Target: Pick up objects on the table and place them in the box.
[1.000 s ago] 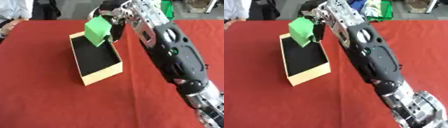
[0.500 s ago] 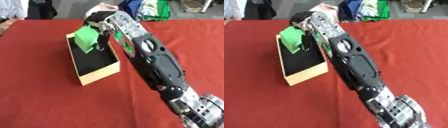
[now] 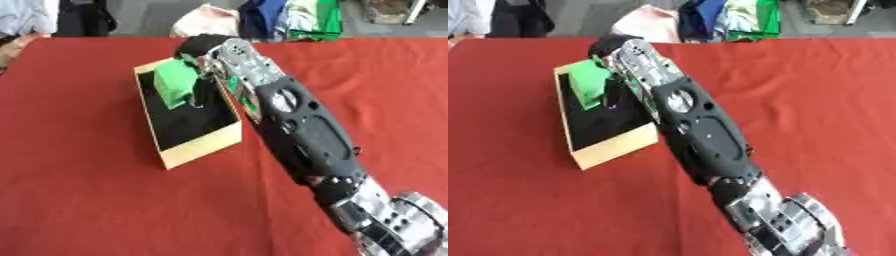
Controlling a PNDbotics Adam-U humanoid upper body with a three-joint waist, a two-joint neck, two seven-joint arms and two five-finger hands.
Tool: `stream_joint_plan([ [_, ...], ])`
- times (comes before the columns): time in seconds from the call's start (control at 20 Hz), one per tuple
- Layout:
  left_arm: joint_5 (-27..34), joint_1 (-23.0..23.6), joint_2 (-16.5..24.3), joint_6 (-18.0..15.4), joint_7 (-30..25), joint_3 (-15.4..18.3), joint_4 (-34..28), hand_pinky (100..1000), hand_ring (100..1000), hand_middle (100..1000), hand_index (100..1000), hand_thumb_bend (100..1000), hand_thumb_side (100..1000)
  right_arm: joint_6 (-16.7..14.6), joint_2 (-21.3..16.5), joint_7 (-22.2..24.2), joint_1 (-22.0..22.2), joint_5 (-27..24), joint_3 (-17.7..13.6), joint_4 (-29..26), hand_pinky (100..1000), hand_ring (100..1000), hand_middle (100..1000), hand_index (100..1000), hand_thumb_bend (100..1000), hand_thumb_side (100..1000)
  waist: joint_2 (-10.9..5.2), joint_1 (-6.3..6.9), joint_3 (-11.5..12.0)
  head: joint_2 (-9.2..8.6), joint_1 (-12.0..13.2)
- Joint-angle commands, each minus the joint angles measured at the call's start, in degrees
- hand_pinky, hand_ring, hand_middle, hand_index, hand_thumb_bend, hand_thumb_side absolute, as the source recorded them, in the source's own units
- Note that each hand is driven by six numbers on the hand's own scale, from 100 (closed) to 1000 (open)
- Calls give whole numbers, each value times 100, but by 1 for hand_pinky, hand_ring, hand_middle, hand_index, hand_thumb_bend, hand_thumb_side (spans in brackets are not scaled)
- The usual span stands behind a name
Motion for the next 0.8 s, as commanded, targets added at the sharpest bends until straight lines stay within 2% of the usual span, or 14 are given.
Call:
stream_joint_plan([
  [0.05, 5, -48, 110, -6, -25, 6, -111, 573, 618, 593, 725, 100, 367, -107, 5, 203, -125, 80, -25, 13, 775, 742, 687, 1000, 216, 415, -78, -60, 14, 41, -3],
  [0.4, 7, -53, 110, 4, -33, 6, -111, 573, 618, 593, 725, 100, 373, -121, -16, 331, -159, 478, -81, -7, 806, 772, 723, 1000, 317, 432, -78, -66, 3, 47, 0],
  [0.8, 7, -50, 116, 10, -32, 9, -111, 572, 617, 592, 725, 100, 362, -200, -20, 564, -196, 676, -139, 16, 829, 786, 762, 1000, 334, 428, -96, -63, -13, 42, 3],
])
